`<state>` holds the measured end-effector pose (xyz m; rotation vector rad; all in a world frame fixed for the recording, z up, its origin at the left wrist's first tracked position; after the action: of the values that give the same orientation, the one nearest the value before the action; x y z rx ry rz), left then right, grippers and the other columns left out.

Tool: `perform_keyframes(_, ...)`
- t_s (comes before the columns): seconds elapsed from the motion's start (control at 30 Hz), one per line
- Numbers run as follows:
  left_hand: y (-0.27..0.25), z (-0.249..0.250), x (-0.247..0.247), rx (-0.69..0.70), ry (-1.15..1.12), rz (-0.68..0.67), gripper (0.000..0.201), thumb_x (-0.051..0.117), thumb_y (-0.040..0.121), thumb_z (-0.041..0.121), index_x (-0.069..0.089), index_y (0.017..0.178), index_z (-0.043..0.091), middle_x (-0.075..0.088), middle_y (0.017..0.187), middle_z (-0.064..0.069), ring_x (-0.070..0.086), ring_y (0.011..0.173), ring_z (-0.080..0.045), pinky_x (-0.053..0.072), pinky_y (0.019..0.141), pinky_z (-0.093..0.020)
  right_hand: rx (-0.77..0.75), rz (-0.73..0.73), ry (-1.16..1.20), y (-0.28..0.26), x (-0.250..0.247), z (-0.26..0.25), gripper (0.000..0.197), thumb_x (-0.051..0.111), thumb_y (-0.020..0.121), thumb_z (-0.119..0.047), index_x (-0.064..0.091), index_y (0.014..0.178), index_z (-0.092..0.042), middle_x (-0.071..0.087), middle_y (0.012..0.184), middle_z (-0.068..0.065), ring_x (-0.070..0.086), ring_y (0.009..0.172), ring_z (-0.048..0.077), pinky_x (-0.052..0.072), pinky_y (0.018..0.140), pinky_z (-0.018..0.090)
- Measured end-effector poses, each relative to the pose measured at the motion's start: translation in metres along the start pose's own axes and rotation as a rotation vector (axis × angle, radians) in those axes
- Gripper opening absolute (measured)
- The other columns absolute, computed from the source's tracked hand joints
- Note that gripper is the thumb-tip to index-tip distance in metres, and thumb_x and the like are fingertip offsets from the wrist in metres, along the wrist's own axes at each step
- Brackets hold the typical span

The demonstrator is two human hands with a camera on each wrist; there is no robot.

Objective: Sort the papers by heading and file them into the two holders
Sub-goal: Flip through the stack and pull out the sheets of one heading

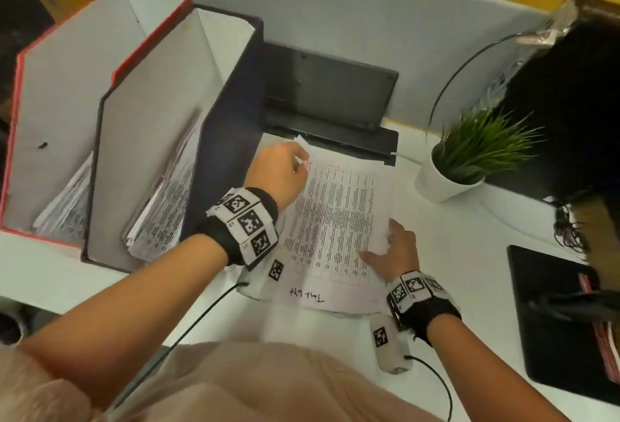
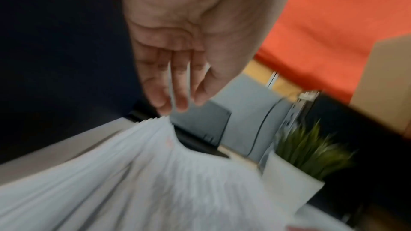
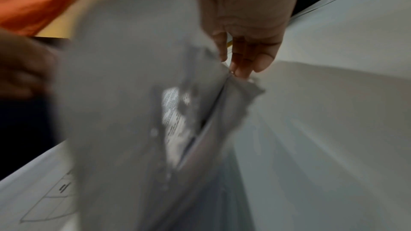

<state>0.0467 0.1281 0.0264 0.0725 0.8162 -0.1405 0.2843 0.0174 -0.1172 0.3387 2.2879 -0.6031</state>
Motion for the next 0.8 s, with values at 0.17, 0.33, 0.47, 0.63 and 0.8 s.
perform_keyframes(0.17, -0.009, -0.067, 0.067, -0.237, 0.336, -0.317, 0.025, 0.046, 0.095, 0.017, 0.061, 0.101, -0.002, 0.064, 0.105, -0.016, 0.061, 0.094, -0.031, 0.045, 0.071, -0.03, 0.025, -0.034, 0.009, -0.005, 0.004, 0.005, 0.086, 0.081, 0.068, -0.024, 0.033, 0.14, -0.016, 0.039, 0.127, 0.01, 0.045, 0.12, 0.025, 0.039, 0.106, 0.038)
perform_keyframes(0.33, -0.003, -0.089, 0.064, -0.324, 0.155, -0.183, 0.031, 0.071, 0.078, 0.038, 0.052, 0.071, 0.015, 0.06, 0.072, -0.004, 0.06, 0.062, -0.02, 0.05, 0.055, -0.028, 0.028, -0.084, -0.018, -0.009, 0.006, 0.007, 0.096, 0.081, 0.068, -0.03, 0.025, 0.145, -0.017, 0.036, 0.135, 0.01, 0.041, 0.125, 0.025, 0.035, 0.109, 0.038)
perform_keyframes(0.47, -0.001, -0.083, 0.064, -0.278, 0.148, -0.14, 0.042, 0.077, 0.071, 0.039, 0.049, 0.055, 0.013, 0.051, 0.054, -0.004, 0.051, 0.049, -0.02, 0.05, 0.052, -0.029, 0.027, -0.11, -0.026, -0.012, 0.009, 0.007, 0.1, 0.081, 0.067, -0.033, 0.022, 0.146, -0.017, 0.034, 0.137, 0.009, 0.039, 0.128, 0.023, 0.034, 0.11, 0.035)
perform_keyframes(0.63, 0.0, -0.078, 0.065, -0.195, 0.192, -0.111, 0.048, 0.067, 0.084, 0.027, 0.04, 0.048, 0.012, 0.039, 0.048, 0.0, 0.038, 0.043, -0.014, 0.033, 0.047, -0.022, -0.057, -0.022, -0.143, -0.011, -0.002, -0.005, 0.105, 0.084, 0.061, -0.036, 0.024, 0.145, -0.02, 0.031, 0.132, 0.008, 0.03, 0.126, 0.023, 0.03, 0.108, 0.036)
perform_keyframes(0.8, -0.007, -0.055, 0.058, -0.017, 0.301, -0.046, 0.032, 0.049, 0.095, 0.027, 0.068, 0.091, 0.001, 0.057, 0.088, -0.011, 0.056, 0.073, -0.024, 0.045, 0.062, -0.032, -0.162, -0.119, 0.01, -0.012, 0.004, -0.02, 0.091, 0.084, 0.063, -0.012, 0.036, 0.14, -0.019, 0.043, 0.113, 0.001, 0.042, 0.106, 0.014, 0.036, 0.099, 0.025)
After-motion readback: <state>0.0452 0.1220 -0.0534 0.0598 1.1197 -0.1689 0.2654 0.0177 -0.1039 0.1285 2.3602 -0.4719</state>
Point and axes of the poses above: each hand's wrist, its own y-axis towards the middle knuckle, its own x-axis out of the palm, z = x × y, the point moved 9 cm from there along y, towards the middle knuckle
